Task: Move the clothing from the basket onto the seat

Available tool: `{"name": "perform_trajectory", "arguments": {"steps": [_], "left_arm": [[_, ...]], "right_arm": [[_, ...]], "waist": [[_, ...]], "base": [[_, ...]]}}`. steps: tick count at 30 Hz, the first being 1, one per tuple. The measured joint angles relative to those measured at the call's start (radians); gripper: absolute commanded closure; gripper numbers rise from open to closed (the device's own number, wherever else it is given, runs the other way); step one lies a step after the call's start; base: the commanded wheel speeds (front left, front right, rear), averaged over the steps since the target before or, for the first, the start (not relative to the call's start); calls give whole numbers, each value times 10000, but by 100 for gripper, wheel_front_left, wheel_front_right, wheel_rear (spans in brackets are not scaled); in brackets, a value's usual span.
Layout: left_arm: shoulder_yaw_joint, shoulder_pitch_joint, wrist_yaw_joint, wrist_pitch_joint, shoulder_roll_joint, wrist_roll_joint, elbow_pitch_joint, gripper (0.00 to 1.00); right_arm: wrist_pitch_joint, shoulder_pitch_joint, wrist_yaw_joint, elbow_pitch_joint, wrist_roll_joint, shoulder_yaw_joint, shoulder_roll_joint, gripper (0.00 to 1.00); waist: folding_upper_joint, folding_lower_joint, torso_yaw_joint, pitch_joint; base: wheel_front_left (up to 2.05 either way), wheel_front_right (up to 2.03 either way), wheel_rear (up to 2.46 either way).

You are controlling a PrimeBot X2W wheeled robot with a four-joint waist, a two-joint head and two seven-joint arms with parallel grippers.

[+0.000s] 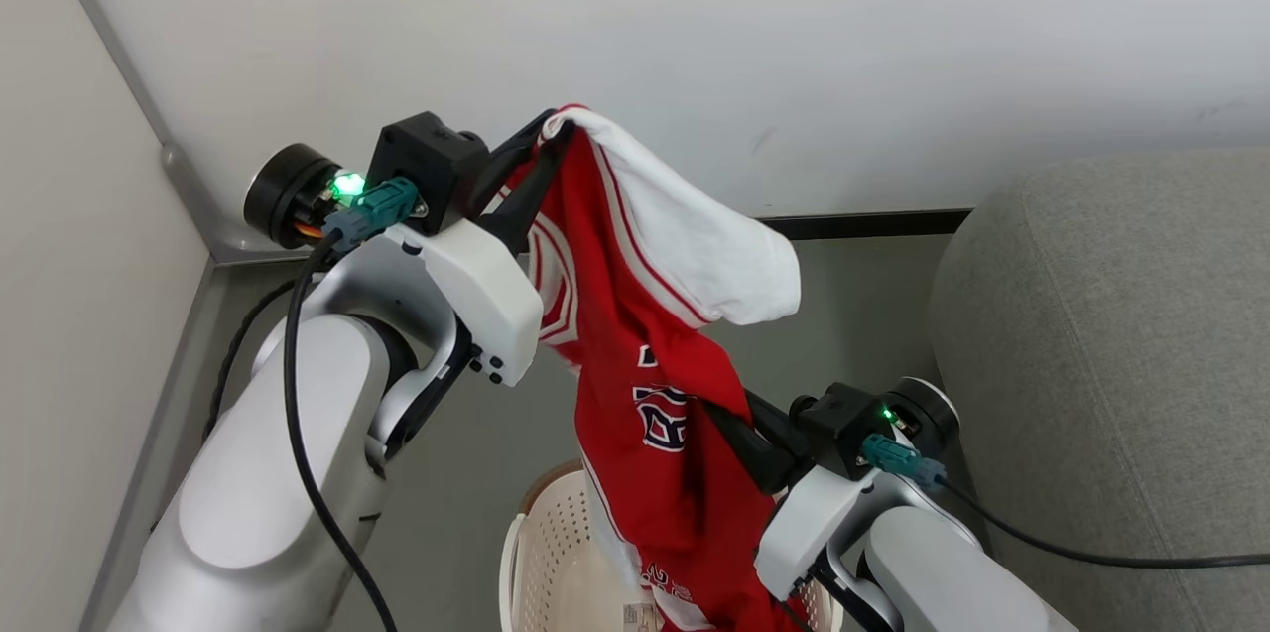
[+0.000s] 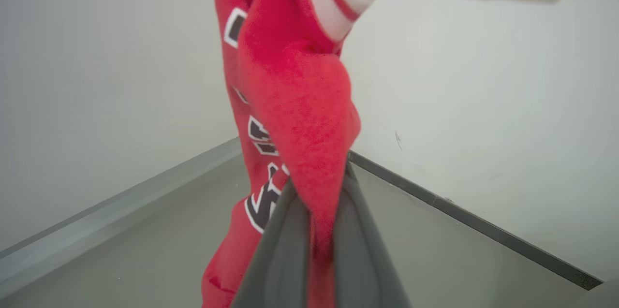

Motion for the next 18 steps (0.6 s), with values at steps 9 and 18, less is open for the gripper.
{"name": "perform_trajectory", "arguments": {"steps": [9,18], "left_arm": [[215,663,134,-543,69,-117,489,90],[217,1363,132,-1175,-48,-393,732,49]], "right_arm": [[-50,111,0,-805,917,-111,-84,100],[-56,450,0,-1705,1931,-882,-631,100]], "waist": [[0,0,-291,3],[0,0,-557,-17]], "base": [[0,0,0],[0,0,0]]}}
